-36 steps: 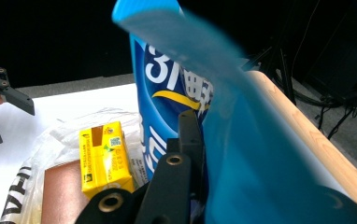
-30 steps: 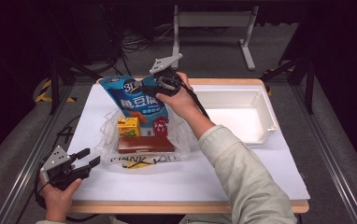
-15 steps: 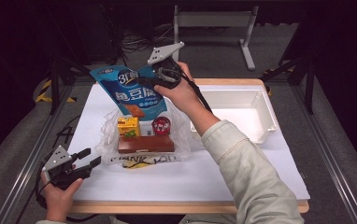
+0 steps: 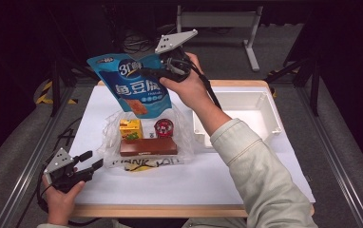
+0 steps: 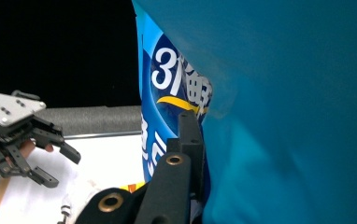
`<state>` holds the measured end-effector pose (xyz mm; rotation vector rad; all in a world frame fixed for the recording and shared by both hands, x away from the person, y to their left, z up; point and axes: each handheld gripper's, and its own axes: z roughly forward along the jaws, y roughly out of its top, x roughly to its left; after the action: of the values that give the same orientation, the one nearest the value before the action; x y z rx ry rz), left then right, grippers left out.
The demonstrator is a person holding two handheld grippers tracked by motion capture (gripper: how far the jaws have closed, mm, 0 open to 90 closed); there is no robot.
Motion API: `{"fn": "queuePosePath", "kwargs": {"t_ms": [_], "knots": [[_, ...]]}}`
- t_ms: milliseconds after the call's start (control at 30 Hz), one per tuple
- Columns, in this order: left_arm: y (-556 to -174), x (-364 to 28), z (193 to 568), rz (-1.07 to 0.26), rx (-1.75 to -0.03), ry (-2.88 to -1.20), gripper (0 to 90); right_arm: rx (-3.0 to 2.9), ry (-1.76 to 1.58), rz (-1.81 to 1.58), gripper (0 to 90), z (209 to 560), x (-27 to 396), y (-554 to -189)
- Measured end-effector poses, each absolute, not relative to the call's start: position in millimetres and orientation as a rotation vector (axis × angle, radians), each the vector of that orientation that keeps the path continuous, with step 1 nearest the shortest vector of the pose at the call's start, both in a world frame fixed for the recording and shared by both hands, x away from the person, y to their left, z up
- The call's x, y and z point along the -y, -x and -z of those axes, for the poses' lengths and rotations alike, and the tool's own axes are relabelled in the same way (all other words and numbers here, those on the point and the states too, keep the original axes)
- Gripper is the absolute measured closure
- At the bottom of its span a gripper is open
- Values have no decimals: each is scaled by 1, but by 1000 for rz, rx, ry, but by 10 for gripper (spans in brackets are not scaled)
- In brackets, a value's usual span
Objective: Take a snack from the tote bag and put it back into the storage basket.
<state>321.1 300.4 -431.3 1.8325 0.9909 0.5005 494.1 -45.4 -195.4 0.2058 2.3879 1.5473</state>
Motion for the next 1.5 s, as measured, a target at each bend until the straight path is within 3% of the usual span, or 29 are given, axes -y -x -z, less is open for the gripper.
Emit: {"fn": "queuePosePath", "kwargs": {"t_ms": [533,1500], "knots": [[-323,-302,432,-513,-1025,-1827,430,-2322,-234,-1571,900,165,79,-487],[-325,-301,433,-514,-1033,-1835,427,-2256,-386,-1516,900,161,165,-493]]}}
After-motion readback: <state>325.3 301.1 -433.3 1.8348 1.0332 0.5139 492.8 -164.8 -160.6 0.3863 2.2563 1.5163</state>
